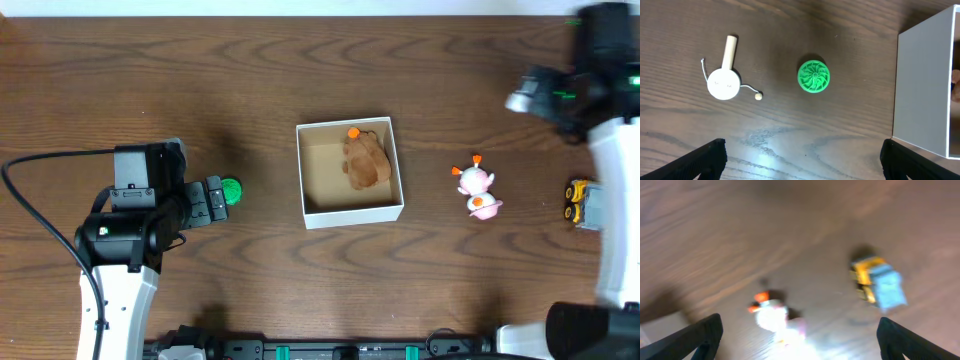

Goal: Pack container
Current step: 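Move the right gripper to the yellow-grey toy truck and grasp it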

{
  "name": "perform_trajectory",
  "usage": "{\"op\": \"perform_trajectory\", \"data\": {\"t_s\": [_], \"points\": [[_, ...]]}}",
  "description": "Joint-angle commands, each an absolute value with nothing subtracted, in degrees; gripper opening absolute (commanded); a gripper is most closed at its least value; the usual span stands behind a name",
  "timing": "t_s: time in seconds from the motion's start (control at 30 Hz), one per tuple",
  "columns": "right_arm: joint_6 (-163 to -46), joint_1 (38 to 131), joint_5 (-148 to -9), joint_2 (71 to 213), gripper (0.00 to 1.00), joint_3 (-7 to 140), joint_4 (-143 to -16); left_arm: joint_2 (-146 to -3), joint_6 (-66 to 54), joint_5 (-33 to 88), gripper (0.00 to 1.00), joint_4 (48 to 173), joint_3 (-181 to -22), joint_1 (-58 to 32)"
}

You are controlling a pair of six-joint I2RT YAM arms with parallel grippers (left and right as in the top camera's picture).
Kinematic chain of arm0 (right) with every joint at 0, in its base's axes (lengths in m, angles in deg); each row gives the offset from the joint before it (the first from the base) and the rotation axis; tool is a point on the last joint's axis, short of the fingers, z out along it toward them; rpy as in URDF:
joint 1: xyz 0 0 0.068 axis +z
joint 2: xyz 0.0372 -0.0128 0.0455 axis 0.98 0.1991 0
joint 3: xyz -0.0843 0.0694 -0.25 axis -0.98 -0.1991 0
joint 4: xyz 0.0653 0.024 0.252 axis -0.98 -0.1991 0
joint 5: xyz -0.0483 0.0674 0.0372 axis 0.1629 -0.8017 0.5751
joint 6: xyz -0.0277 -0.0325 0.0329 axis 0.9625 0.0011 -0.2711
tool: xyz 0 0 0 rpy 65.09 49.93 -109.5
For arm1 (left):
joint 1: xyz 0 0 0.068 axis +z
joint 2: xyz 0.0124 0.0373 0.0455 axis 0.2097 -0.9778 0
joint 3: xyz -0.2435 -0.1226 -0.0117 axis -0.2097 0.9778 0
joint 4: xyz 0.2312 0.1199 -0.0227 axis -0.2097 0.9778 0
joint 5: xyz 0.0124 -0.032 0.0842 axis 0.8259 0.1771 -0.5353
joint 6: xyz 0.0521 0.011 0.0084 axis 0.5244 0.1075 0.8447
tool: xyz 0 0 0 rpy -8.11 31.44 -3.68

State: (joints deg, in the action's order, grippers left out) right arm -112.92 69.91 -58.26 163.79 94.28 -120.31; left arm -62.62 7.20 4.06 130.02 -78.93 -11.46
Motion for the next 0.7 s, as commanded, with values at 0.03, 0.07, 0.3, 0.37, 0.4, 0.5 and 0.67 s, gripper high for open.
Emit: {"op": "perform_trajectory", "data": {"t_s": [0.03, 0.07, 0.3, 0.37, 0.4, 0.5, 0.67], "points": [[-104.49, 58.55, -62.15, 164.29, 0.99, 88.41, -118.19, -62.77, 6.66, 4.26, 0.98, 130.11, -79.89, -11.19], [-103.13, 56.14, -62.13, 164.32, 0.99, 86.42, -116.94, -62.77, 6.66, 4.26, 0.98, 130.11, -79.89, -11.19], [-96.49, 44.25, -63.27, 164.45, 0.99, 72.17, -105.91, -62.77, 6.66, 4.26, 0.98, 130.11, -79.89, -11.19], [-95.40, 41.98, -65.65, 164.73, 0.99, 68.08, -101.86, -62.79, 6.66, 4.26, 0.98, 130.11, -79.89, -11.19], [-94.74, 40.95, -67.42, 164.95, 0.99, 66.15, -99.96, -62.77, 6.66, 4.26, 0.98, 130.11, -79.89, -11.19], [-94.39, 38.53, -70.30, 165.65, 0.99, 61.78, -95.61, -62.77, 6.66, 4.26, 0.98, 130.11, -79.89, -11.19], [-92.05, 37.43, -72.45, 168.23, 0.99, 58.99, -92.29, -62.79, 6.66, 4.26, 0.98, 130.11, -79.89, -11.19]]}}
